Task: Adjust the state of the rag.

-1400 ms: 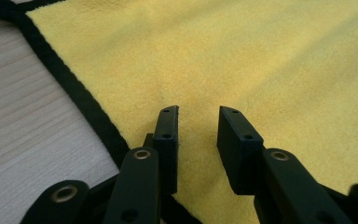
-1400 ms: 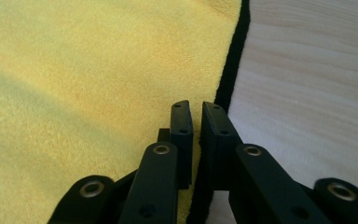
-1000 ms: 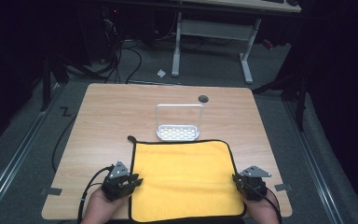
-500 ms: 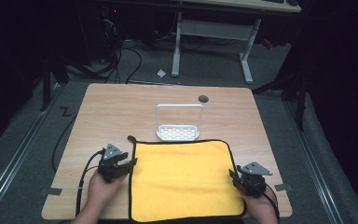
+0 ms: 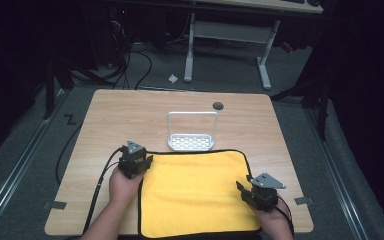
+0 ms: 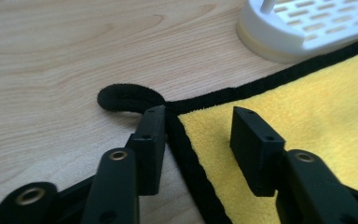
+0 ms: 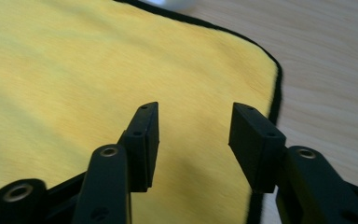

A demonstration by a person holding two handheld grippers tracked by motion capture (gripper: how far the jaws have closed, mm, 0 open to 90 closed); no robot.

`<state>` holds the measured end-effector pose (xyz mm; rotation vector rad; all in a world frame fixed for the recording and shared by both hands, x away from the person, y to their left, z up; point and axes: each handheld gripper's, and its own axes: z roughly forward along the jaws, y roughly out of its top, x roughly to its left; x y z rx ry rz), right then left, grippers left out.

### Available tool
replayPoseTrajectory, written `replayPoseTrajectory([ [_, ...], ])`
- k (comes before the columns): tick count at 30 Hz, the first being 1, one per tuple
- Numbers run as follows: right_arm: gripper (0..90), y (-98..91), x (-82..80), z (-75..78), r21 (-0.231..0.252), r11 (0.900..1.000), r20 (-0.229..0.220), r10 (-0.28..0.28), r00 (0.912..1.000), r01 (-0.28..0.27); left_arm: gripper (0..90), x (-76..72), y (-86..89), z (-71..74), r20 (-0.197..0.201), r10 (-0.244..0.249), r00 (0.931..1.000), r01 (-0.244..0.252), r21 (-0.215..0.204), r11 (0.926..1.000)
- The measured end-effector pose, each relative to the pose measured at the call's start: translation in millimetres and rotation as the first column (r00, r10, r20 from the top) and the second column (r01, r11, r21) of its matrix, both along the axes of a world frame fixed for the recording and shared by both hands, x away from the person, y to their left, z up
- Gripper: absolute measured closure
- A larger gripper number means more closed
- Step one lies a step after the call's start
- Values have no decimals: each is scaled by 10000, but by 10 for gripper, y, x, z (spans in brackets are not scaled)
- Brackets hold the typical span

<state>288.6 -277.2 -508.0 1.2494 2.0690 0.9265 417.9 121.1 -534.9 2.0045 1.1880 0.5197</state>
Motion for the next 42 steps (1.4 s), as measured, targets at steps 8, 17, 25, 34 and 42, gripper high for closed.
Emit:
replayPoseTrajectory([
  [8, 477, 633, -89, 140, -81, 9860, 457, 1667, 9850, -1665, 817, 11, 47, -8, -297, -509, 9983, 485, -749, 9960],
  [17, 445, 1298, 14, 116, 89, 9566, -88, 2914, 9565, -2914, 816, 57, 142, -20, -800, -531, 9954, 391, -1682, 9850],
  [25, 431, 1871, 75, 51, 326, 9256, -414, 3782, 9248, -3771, 811, 64, 154, -22, -862, -542, 9948, 377, -1820, 9826],
  [34, 427, 2397, 16, -94, 286, 8810, -863, 4728, 8769, -4722, 808, 61, 151, -22, -836, -551, 9950, 393, -1800, 9829],
  [42, 426, 2677, -54, -194, 55, 8441, -1242, 5326, 8372, -5361, 808, 62, 153, -21, -854, -557, 9948, 395, -1799, 9829],
])
